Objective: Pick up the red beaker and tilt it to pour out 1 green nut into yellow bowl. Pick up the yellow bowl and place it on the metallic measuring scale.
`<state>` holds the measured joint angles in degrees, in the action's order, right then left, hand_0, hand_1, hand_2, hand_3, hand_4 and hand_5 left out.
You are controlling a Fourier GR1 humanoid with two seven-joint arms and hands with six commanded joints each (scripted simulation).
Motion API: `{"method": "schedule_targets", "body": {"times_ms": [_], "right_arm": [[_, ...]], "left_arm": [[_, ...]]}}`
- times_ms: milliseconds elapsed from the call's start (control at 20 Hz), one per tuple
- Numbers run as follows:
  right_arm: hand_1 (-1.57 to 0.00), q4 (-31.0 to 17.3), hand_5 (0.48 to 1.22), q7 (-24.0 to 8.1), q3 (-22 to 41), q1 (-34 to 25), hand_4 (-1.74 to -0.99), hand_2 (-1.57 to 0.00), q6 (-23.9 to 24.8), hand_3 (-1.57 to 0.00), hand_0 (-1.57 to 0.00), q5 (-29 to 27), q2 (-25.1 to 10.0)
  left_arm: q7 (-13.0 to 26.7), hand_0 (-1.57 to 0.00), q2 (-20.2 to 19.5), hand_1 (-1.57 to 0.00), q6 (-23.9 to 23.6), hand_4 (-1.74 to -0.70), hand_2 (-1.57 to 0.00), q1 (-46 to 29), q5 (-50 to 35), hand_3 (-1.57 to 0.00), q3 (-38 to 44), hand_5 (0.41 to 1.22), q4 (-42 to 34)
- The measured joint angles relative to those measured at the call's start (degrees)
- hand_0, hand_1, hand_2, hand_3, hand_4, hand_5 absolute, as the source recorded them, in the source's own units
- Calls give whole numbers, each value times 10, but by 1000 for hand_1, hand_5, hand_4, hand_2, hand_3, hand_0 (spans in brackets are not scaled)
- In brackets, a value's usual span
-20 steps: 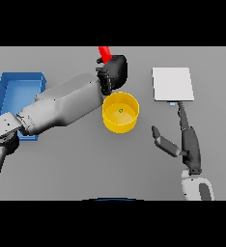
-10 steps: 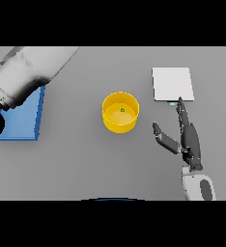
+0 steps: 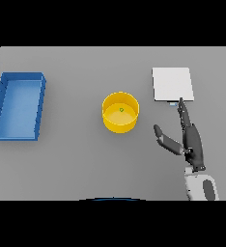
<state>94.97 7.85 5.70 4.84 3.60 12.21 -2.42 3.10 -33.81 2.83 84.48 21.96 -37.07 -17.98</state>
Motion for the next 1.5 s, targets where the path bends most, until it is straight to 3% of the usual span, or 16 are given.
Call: {"method": "schedule_targets", "body": {"times_ms": [250, 550, 700, 900, 1050, 1150, 1200, 1250, 1300, 1350, 1400, 1500], "right_arm": [[1, -6, 610, 7, 5, 5, -1212, 1, -2, 1, 1, 11, -7], [1, -10, 657, -3, 14, -6, -1206, 1, -1, 1, 1, 28, -10], [1, 0, 664, -4, 14, -3, -1217, 1, -6, 1, 1, 26, -17], [1, -5, 666, -12, 17, -10, -1217, 1, -3, 1, 1, 29, -11], [1, -1, 665, -4, 18, 3, -1207, 1, -4, 1, 1, 30, -13], [1, -2, 664, -9, 18, -1, -1205, 1, 0, 1, 1, 34, -14], [1, -3, 667, 2, 17, 2, -1202, 1, -1, 1, 1, 30, -11], [1, -1, 664, 11, 16, 6, -1197, 1, -1, 1, 1, 30, -13], [1, -6, 663, 5, 16, 4, -1192, 1, 0, 1, 1, 32, -14], [1, -5, 663, -3, 16, 0, -1188, 1, 0, 1, 1, 31, -12], [1, 2, 664, 3, 14, 6, -1187, 1, -3, 1, 1, 26, -14], [1, 1, 665, 14, 18, 13, -1181, 1, -1, 1, 1, 30, -12]], "left_arm": [[84, -1571, -61, -1571, -100, -1740, -1570, -133, -127, -1445, 63, 1221, -96], [225, -1571, -118, -1571, -218, -1741, -1571, -335, -220, -1450, 71, 1221, -308], [252, -1571, -134, -1571, -263, -1741, -1571, -419, -250, -1449, 61, 1221, -392], [284, -1571, -141, -1571, -311, -1741, -1571, -476, -273, -1509, 48, 1221, -448], [292, -1571, -140, -1571, -329, -1741, -1571, -491, -282, -1539, 35, 1117, -455], [302, -1571, -144, -1571, -333, -1741, -1571, -493, -289, -1551, 26, 967, -453], [306, -1571, -145, -1571, -332, -1667, -1571, -497, -289, -1555, 14, 908, -454], [306, -1571, -155, -1571, -330, -1530, -1571, -503, -288, -1503, 5, 865, -465], [310, -1564, -161, -1449, -312, -1374, -1432, -502, -295, -1362, -3, 830, -471], [307, -1457, -163, -1180, -284, -1229, -1187, -504, -302, -1129, -6, 803, -479], [302, -1166, -173, -944, -260, -1120, -959, -514, -317, -903, -5, 778, -493], [308, -746, -189, -604, -207, -968, -613, -513, -342, -577, -4, 740, -511]]}}
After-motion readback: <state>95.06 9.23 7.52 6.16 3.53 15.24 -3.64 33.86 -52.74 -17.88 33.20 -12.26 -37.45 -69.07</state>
